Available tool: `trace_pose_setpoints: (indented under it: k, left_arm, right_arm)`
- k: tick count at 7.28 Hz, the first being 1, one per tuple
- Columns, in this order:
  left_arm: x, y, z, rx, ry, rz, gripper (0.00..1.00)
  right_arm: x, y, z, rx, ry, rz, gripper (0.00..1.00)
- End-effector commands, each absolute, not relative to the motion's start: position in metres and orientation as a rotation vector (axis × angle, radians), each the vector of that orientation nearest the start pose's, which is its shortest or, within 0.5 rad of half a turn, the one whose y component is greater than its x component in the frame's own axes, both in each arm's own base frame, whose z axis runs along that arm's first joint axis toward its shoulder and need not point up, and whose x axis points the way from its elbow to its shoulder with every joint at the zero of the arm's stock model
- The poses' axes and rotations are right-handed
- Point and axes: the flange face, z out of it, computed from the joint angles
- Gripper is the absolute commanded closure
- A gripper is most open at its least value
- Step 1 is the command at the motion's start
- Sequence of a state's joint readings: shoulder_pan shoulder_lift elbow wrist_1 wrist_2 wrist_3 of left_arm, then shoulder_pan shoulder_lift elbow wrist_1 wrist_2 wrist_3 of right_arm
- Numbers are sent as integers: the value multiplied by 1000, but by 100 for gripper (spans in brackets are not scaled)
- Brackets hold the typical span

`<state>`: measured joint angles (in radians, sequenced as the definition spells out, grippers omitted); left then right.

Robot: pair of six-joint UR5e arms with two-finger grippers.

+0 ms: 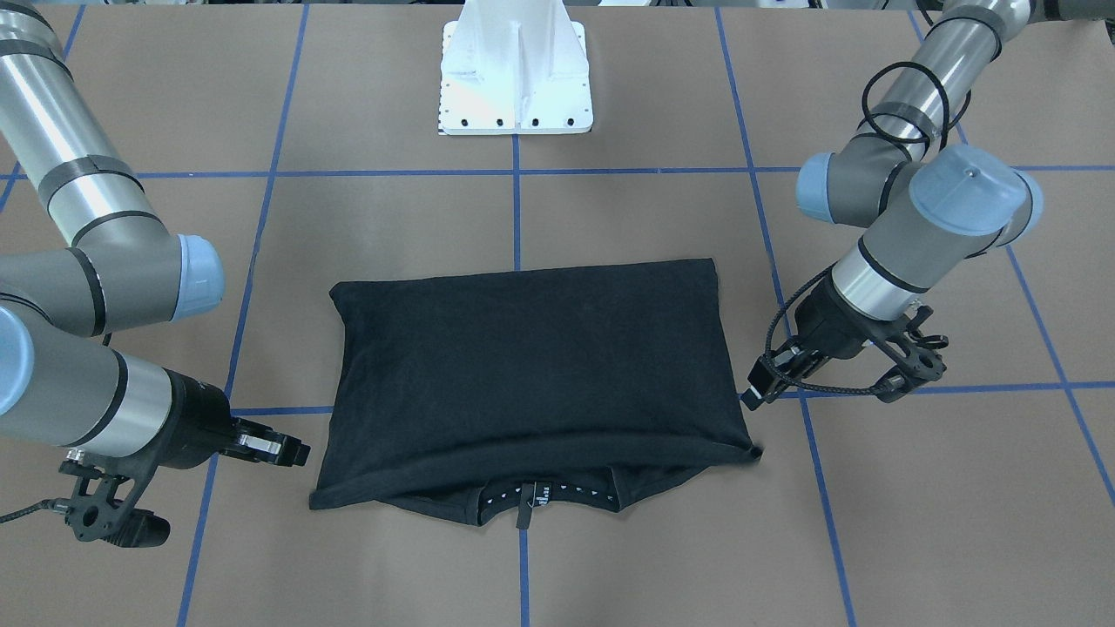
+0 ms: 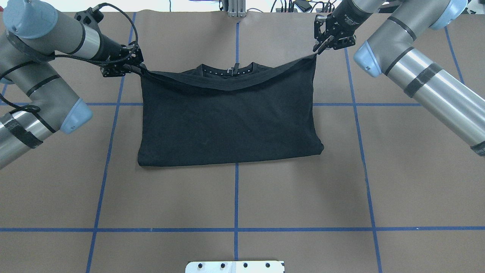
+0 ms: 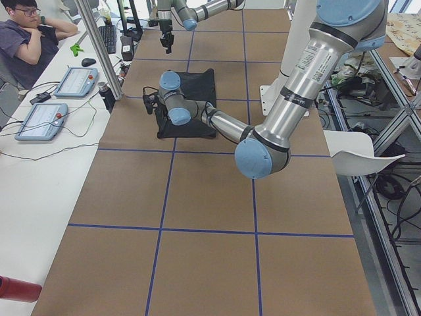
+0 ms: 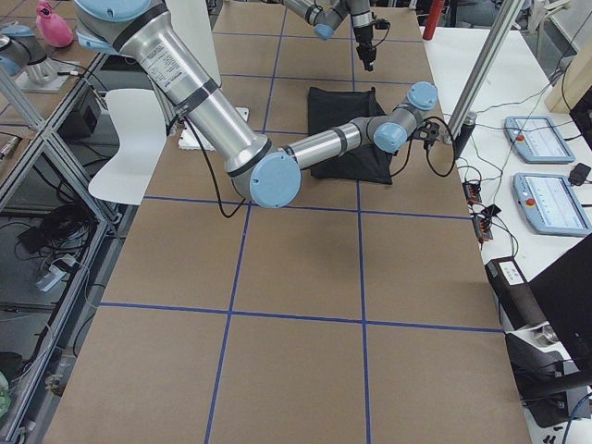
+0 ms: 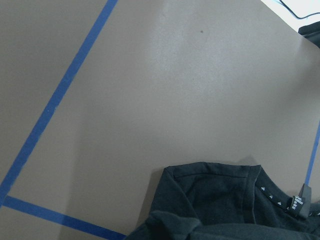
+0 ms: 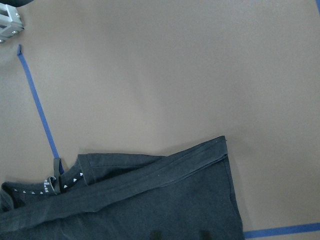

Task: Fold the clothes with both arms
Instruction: 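Lower the hem onto the collar and open both grippers, then move the right gripper down to the folded shirt's side edge nearest it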

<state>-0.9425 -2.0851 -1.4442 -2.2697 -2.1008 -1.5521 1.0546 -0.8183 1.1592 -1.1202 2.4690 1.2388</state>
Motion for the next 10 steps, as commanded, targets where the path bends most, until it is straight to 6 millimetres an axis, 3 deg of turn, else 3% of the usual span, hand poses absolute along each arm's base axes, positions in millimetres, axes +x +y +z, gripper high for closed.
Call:
trace_pose_setpoints:
  k: [1, 3, 4, 5, 8, 10]
  left_arm:
    - [337, -614, 333, 101, 1169, -543, 0]
    - [331, -612, 325, 104, 1178, -543, 0]
    - [329, -609, 317, 92, 1163, -550, 0]
    - [328, -608, 314, 90, 1157, -553, 0]
    - [310, -598, 283, 111, 1177, -555, 0]
    - [310, -595, 275, 125, 1188, -548, 0]
  right_arm:
    - [-335, -701, 313, -178, -1107, 291, 0]
    - [-338, -692, 307, -183, -1119, 282, 0]
    - [-353, -674, 305, -189, -1122, 257, 0]
    - [-353, -661, 318, -198, -1115, 253, 0]
    - [-395, -565, 372, -272, -1088, 134, 0]
    - [-415, -519, 379, -302, -1084, 70, 0]
